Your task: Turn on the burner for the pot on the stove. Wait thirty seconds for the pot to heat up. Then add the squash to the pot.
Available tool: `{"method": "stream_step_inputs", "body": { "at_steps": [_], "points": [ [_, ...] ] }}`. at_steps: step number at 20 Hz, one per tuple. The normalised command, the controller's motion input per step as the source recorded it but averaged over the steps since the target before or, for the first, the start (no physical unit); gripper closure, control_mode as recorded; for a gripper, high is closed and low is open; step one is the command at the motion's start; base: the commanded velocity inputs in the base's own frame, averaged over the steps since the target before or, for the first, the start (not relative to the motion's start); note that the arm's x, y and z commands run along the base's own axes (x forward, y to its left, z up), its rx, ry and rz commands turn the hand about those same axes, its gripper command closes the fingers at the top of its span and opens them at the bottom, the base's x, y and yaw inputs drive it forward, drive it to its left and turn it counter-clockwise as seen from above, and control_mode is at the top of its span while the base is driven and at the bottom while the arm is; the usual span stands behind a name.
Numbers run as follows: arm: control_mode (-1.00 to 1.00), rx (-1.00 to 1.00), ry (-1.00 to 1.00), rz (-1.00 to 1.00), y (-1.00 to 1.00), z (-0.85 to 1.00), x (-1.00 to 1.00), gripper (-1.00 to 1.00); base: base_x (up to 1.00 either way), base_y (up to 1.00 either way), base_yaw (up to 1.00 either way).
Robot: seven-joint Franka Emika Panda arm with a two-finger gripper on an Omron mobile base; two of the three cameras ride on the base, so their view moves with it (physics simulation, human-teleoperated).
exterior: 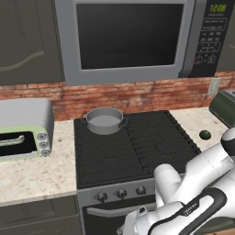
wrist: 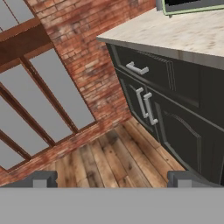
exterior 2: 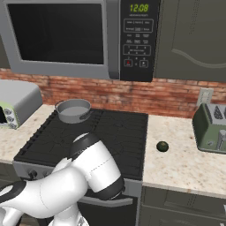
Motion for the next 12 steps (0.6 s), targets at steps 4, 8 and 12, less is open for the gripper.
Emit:
{"method": "stream_step_inputs", "body": {
  "at_steps": [4, 8, 12],
  "points": [
    [-1.0, 0.0, 0.0, 0.0, 0.0, 0.0, 0.0, -1.0, 0.0, 0.0, 0.0],
    [-1.0, 0.0, 0.0, 0.0, 0.0, 0.0, 0.0, -1.0, 0.0, 0.0, 0.0],
    [-1.0, 0.0, 0.0, 0.0, 0.0, 0.0, 0.0, -1.0, 0.0, 0.0, 0.0]
  ]
}}
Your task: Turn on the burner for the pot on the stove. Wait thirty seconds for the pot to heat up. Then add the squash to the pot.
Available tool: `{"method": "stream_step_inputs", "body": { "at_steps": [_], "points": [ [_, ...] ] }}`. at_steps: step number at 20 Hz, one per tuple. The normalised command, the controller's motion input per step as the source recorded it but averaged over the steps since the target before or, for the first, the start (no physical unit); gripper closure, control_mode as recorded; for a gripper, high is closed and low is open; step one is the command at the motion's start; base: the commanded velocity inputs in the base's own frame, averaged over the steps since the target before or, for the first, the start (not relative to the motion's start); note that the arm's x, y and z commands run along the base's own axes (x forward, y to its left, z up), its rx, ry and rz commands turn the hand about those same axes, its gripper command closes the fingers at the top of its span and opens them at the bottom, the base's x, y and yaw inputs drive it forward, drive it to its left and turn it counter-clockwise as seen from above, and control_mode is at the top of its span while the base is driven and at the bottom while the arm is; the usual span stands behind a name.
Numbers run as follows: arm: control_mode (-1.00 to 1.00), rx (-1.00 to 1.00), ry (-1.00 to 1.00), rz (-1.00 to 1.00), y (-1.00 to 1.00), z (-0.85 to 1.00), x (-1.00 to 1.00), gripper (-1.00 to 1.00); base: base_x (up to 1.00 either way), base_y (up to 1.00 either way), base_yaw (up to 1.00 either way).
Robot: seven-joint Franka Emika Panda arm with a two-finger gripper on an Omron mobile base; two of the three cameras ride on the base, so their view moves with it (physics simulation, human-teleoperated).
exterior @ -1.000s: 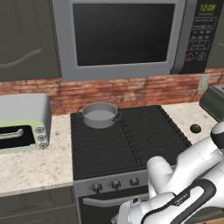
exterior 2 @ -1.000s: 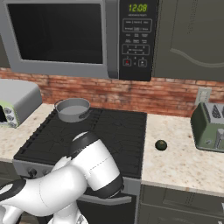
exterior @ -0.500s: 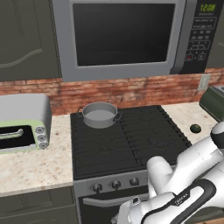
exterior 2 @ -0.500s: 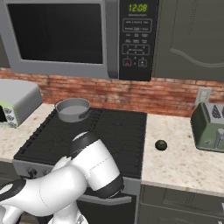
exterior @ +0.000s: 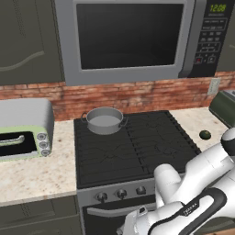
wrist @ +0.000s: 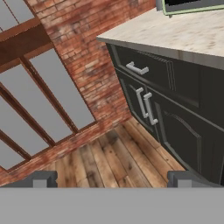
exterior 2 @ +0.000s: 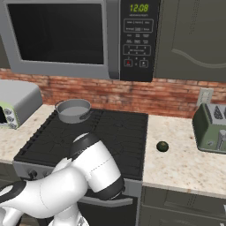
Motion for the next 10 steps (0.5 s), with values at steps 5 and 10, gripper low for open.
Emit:
{"method": "stream_step_inputs", "body": {
  "at_steps": [5, 10],
  "points": [
    [-1.0, 0.0, 0.0, 0.0, 0.0, 0.0, 0.0, -1.0, 0.0, 0.0, 0.0],
    [-1.0, 0.0, 0.0, 0.0, 0.0, 0.0, 0.0, -1.0, 0.0, 0.0, 0.0]
  ]
}}
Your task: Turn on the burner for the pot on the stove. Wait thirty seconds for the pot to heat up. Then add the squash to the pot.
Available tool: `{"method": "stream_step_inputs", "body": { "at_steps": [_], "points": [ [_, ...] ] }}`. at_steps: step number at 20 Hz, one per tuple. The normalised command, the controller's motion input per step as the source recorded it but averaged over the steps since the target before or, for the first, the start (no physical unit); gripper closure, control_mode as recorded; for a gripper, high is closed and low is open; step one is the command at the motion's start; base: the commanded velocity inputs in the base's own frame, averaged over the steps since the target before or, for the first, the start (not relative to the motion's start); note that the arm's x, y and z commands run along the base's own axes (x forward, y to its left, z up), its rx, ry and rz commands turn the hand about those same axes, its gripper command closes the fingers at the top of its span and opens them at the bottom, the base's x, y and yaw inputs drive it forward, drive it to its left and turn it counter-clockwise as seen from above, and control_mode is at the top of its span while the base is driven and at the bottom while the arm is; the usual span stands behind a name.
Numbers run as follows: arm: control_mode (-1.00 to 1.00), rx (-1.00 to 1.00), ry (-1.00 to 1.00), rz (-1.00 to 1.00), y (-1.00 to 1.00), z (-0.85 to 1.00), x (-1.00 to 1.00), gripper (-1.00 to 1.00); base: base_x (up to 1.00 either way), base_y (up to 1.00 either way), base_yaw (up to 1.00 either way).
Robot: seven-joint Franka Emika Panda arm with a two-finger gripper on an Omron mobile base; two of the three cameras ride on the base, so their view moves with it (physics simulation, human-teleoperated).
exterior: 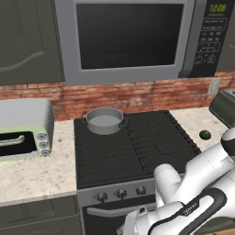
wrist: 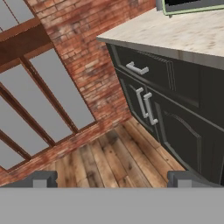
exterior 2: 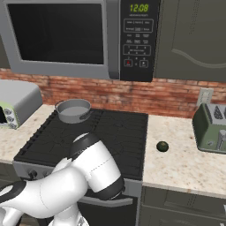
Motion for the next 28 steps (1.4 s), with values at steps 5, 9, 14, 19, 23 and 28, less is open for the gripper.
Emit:
{"method": "stream_step_inputs", "body": {
  "at_steps": [5, 9, 14, 19, 23, 28],
  "points": [
    [-1.0, 0.0, 0.0, 0.0, 0.0, 0.0, 0.0, -1.0, 0.0, 0.0, 0.0],
    [-1.0, 0.0, 0.0, 0.0, 0.0, 0.0, 0.0, -1.0, 0.0, 0.0, 0.0],
    [-1.0, 0.0, 0.0, 0.0, 0.0, 0.0, 0.0, -1.0, 0.0, 0.0, 0.0],
    [-1.0, 0.0, 0.0, 0.0, 0.0, 0.0, 0.0, -1.0, 0.0, 0.0, 0.0],
    [-1.0, 0.0, 0.0, 0.0, 0.0, 0.0, 0.0, -1.0, 0.0, 0.0, 0.0],
    [-1.0, 0.0, 0.0, 0.0, 0.0, 0.0, 0.0, -1.0, 0.0, 0.0, 0.0]
  ]
}}
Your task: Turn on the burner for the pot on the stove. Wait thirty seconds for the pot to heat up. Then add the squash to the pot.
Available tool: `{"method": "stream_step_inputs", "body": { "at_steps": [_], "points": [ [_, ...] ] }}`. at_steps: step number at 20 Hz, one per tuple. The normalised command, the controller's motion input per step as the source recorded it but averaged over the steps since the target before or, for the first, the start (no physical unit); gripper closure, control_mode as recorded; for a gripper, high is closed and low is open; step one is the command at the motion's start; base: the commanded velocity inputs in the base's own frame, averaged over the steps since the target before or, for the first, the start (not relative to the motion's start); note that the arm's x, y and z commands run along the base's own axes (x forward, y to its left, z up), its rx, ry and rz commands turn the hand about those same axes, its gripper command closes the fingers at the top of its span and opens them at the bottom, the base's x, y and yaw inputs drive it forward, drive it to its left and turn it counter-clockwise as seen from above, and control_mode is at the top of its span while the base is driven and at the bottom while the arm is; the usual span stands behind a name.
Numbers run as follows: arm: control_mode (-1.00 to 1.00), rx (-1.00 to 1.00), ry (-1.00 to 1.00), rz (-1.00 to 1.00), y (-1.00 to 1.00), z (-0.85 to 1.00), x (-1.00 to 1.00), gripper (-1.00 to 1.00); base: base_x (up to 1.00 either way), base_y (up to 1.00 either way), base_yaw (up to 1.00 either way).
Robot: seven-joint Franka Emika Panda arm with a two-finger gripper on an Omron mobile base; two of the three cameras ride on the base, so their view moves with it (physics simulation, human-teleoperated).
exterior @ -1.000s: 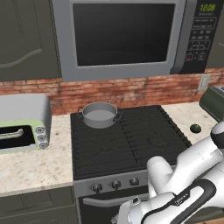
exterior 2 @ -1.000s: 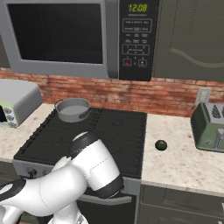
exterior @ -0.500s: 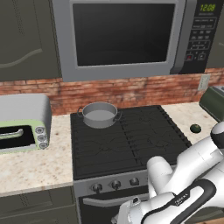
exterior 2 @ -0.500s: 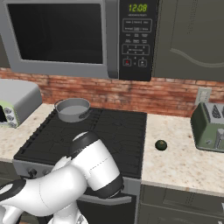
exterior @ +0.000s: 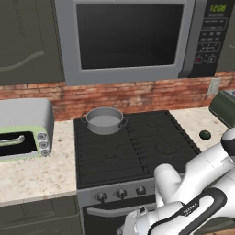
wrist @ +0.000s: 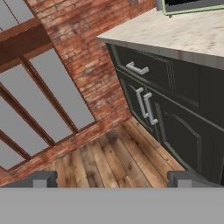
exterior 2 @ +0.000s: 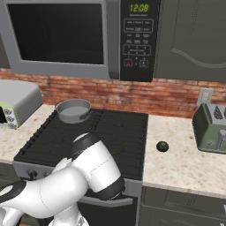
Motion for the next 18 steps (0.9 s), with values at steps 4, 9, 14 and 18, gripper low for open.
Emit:
{"method": "stream_step_inputs", "body": {
  "at_steps": [4, 9, 14, 18],
  "points": [
    [-1.0, 0.0, 0.0, 0.0, 0.0, 0.0, 0.0, -1.0, 0.0, 0.0, 0.0],
    [-1.0, 0.0, 0.0, 0.0, 0.0, 0.0, 0.0, -1.0, 0.0, 0.0, 0.0],
    [-1.0, 0.0, 0.0, 0.0, 0.0, 0.0, 0.0, -1.0, 0.0, 0.0, 0.0],
    [-1.0, 0.0, 0.0, 0.0, 0.0, 0.0, 0.0, -1.0, 0.0, 0.0, 0.0]
  ]
}}
